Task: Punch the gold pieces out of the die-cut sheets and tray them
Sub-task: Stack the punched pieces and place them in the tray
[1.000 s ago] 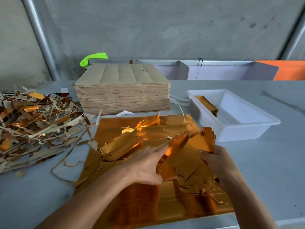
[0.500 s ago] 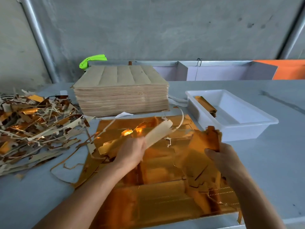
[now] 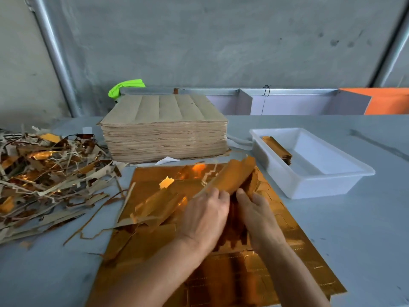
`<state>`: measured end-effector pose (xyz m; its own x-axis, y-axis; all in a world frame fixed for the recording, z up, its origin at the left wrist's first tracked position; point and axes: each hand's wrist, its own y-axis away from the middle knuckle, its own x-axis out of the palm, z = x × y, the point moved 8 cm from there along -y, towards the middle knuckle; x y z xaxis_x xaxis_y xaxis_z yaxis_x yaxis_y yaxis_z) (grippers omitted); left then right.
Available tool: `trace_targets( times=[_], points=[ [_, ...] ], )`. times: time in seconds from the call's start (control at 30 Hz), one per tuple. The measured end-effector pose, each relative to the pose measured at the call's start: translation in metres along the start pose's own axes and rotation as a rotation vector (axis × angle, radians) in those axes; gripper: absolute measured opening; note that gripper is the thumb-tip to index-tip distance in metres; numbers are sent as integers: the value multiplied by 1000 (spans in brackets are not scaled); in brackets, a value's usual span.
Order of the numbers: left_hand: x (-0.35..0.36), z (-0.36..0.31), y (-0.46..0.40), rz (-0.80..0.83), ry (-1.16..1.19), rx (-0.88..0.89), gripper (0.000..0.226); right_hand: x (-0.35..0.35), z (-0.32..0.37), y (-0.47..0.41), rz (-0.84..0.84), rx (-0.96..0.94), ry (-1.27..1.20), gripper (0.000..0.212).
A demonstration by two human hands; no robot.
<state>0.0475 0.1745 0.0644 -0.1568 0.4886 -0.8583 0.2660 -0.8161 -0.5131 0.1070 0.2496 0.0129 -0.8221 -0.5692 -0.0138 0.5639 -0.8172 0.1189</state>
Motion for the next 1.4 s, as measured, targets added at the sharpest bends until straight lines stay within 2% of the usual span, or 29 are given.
trace_targets(
  times=[0.1, 0.17, 0.23, 0.3, 0.43, 0.53, 0.57, 0.63, 0.7, 0.77, 0.87, 1.0, 1.27, 1.4],
  points=[
    [7, -12, 4, 15, -7, 80, 16, 7, 6, 4, 41, -139, -11, 38],
    [12, -16, 9, 28, 18, 147, 25, -1, -5, 1, -30, -68, 18, 32],
    [20, -11, 15, 109, 75, 119, 37, -14, -18, 0, -104, 44, 38, 24],
    [27, 2, 18, 122, 87, 81, 47, -25, -20, -3, -135, 74, 50, 16],
    [28, 40, 19, 173, 12, 0, 17, -47, -12, -8, -156, 48, 100, 11],
    [17, 78, 11, 132, -45, -145, 12, -53, -8, -9, -90, 56, 121, 8],
    [14, 87, 8, 103, 14, -211, 16, -53, -7, -8, -67, 56, 121, 11],
    [16, 90, 1, 103, 279, -289, 25, -49, -7, -5, -23, 58, 140, 20],
    [33, 80, -2, 259, 562, -349, 27, -40, -6, -2, 30, 55, 163, 20],
    [49, 66, 2, 418, 745, -400, 16, -34, -5, 0, 79, 40, 172, 22],
    [52, 67, 5, 478, 906, -472, 11, -33, -2, 4, 121, 12, 246, 20],
    [42, 93, 4, 414, 863, -547, 17, -48, -7, 3, 149, 68, 338, 36],
    [9, 157, 0, -9, 990, -832, 12, -59, -22, 4, 234, 184, 514, 25],
    [-1, 185, 5, -167, 1033, -975, 14, -73, -23, 3, 164, 219, 545, 21]
  ],
)
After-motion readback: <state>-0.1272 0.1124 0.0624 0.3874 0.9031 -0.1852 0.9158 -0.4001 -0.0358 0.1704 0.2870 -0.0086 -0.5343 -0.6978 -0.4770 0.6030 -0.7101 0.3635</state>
